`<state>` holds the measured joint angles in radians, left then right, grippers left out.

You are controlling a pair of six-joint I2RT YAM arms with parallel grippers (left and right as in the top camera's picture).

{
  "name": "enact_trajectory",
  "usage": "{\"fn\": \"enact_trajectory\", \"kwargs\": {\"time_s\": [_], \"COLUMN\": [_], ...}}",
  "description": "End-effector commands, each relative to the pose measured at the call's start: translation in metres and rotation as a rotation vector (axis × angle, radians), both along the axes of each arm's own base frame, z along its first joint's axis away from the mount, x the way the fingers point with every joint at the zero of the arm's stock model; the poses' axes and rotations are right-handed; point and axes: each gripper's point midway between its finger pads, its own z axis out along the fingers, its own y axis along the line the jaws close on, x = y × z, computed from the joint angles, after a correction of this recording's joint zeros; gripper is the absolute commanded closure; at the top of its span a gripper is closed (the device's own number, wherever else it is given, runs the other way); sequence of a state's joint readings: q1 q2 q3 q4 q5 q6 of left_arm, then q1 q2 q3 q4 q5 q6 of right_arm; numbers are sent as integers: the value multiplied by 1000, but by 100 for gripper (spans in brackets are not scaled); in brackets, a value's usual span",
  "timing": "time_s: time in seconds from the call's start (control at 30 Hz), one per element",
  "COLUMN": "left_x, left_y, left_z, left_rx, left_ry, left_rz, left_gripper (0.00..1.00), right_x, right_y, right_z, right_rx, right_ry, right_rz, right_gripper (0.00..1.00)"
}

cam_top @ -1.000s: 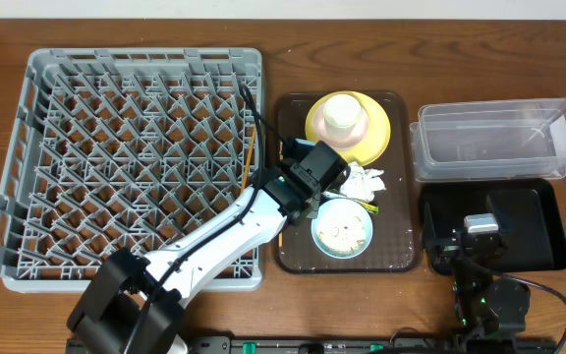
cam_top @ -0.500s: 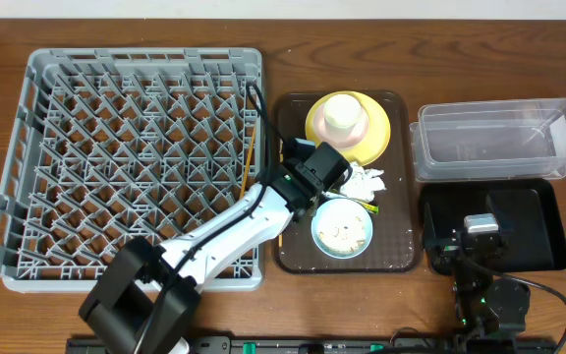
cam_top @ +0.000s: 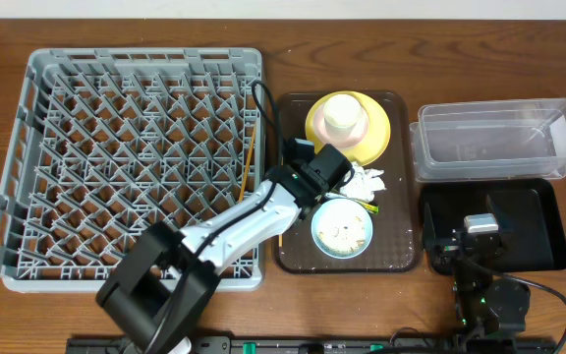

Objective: Sort waste into correct bins and load items into the dishwasher rack
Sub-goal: 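Align the left gripper fingers around the second wooden chopstick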

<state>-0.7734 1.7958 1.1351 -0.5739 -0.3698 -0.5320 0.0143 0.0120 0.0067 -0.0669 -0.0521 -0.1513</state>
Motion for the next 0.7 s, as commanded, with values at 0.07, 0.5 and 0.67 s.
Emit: {"fn": "enact_trajectory", "kwargs": {"time_s": [0.07, 0.5, 0.67], "left_x": [1, 4, 3], "left_y": [8, 10, 10], "left_z": [-10, -40, -48], "left_rx": [46, 83, 93], "left_ry": [-19, -1, 9], "left_rz": [36, 64, 63], "left_gripper": [94, 94, 94], "right_x": [0, 0, 0], "right_y": [-2, -2, -2], "right_z": [0, 0, 0], "right_rx": [-11, -11, -11], "right_ry": [-1, -1, -1], "right_rz": [-5, -5, -5], "right_gripper": [1, 1, 1]}}
